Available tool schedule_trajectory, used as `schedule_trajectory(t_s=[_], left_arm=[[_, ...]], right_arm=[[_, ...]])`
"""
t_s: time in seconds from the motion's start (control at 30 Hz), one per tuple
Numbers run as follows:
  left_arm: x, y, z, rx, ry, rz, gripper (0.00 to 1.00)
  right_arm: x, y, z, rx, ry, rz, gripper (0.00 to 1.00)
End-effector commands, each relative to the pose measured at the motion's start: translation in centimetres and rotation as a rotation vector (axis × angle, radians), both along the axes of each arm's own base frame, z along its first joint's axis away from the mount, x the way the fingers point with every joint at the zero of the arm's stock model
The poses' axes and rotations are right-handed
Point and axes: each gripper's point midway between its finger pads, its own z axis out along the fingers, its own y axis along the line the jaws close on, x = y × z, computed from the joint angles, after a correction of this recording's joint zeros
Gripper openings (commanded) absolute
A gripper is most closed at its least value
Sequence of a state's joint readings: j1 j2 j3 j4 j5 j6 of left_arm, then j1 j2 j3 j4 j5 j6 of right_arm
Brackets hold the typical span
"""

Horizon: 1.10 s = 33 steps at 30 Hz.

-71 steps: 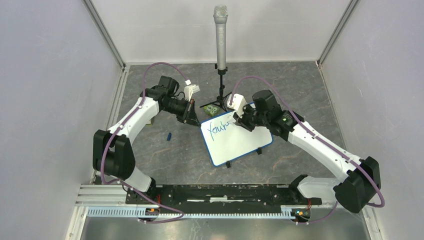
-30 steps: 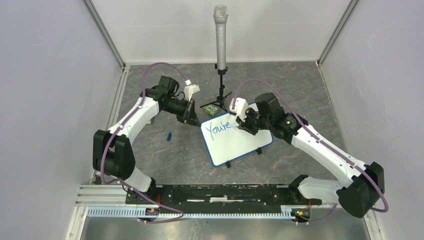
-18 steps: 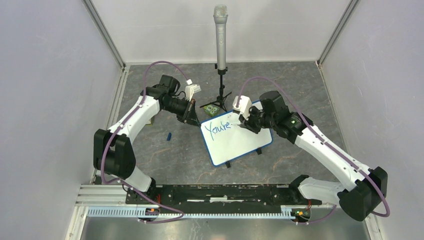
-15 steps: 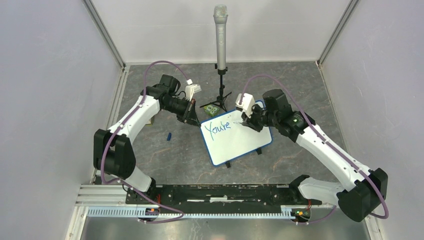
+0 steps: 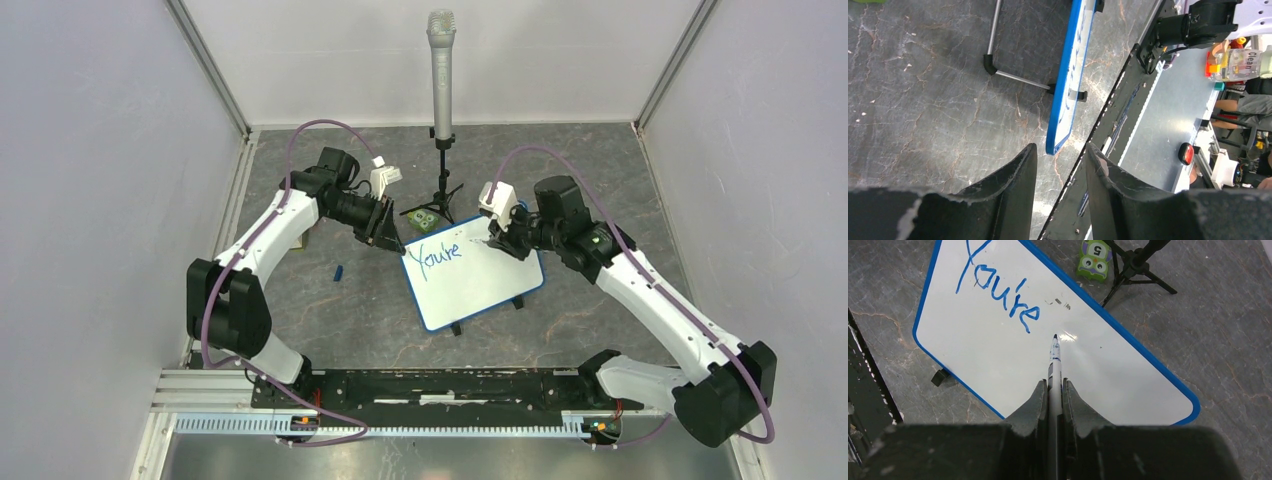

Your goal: Write a sentence on the whiteboard

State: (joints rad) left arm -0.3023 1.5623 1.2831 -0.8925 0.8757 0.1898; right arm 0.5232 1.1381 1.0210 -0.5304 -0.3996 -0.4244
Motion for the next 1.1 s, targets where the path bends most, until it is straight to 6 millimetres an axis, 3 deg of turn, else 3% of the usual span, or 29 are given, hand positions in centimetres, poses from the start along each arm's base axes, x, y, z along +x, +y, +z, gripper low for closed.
schedule_trajectory(t_s=[0.0, 0.17, 0.33, 0.53, 0.7, 1.07], left_arm=[[0.1, -0.6, 1.8, -0.067, -0.045, -0.045, 0.47], [0.2, -0.8, 1.7, -0.08, -0.03, -0.046, 0.43], [0.4, -1.0, 1.2, -0.077, -0.011, -0.049, 0.26], [0.4, -0.8, 0.7, -0.062, -0.007, -0.043, 0.18], [0.6, -0.6, 0.3, -0.041, -0.005, -0.034, 0.04], [0.6, -0.3, -0.1, -0.016, -0.021, -0.03, 0.02]], right_arm=[[0.4, 0.2, -0.1, 0.013, -0.018, -0.005, 0.0], [0.4, 0.2, -0.8, 0.007, -0.003, -0.004, 0.0], [0.4, 0.2, -0.9, 0.01, -0.005, -0.01, 0.0], [0.9, 0.0, -1.1, 0.007, -0.016, -0.033, 0.0], [1.4, -0.3, -0.9, -0.004, -0.032, -0.058, 0.0], [1.1, -0.2, -1.6, -0.02, -0.011, -0.04, 0.0]])
